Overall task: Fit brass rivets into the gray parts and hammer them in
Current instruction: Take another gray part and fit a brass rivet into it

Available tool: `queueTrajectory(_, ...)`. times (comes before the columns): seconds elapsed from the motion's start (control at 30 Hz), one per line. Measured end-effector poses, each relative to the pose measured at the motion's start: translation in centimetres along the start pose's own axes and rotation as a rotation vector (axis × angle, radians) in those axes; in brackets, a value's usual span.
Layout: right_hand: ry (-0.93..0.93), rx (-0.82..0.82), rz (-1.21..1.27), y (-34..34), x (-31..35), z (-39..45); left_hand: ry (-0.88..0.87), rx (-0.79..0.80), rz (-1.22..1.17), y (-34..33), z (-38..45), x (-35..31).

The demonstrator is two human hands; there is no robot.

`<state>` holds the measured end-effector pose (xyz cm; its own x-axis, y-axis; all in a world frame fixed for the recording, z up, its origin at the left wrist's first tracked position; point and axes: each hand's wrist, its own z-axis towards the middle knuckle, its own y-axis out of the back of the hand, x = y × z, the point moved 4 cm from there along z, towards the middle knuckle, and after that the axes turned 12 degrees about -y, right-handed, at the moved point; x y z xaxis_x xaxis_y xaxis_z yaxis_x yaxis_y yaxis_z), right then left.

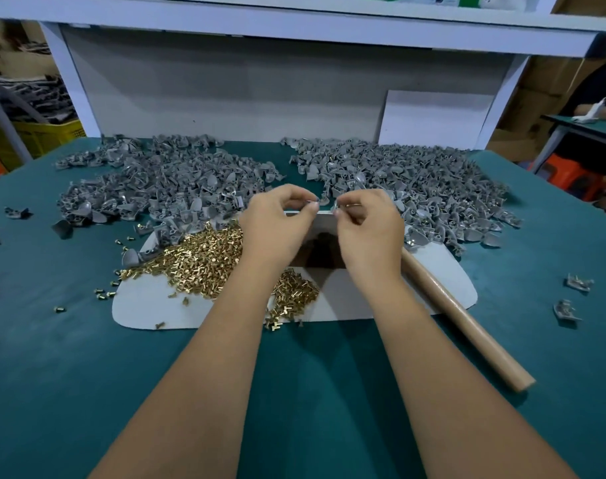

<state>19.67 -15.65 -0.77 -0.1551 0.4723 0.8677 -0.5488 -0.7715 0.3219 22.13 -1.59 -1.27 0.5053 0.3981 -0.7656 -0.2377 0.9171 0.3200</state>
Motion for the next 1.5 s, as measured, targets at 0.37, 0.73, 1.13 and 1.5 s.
queueTrajectory(0.37, -0.125, -0.024, 0.085, 0.8, -1.5, 1.2, 0.078, 0.071, 0.159, -0.9, -0.3, 1.4)
queueTrajectory(0.73, -0.190, 0.010, 0.075, 0.8, -1.9, 1.2, -0.076, 0.102, 0.318, -1.0, -0.9, 0.1)
queueTrajectory(1.13, -0.163, 0.161, 0.025, -0.1, -1.9, 1.1, -0.073, 0.121, 0.075, -0.7, -0.6, 0.8)
queueTrajectory(1.5, -0.109, 0.184, -0.118, -0.3, -1.2, 0.6, -0.151, 0.166, 0.131, -1.0, -0.2, 1.0)
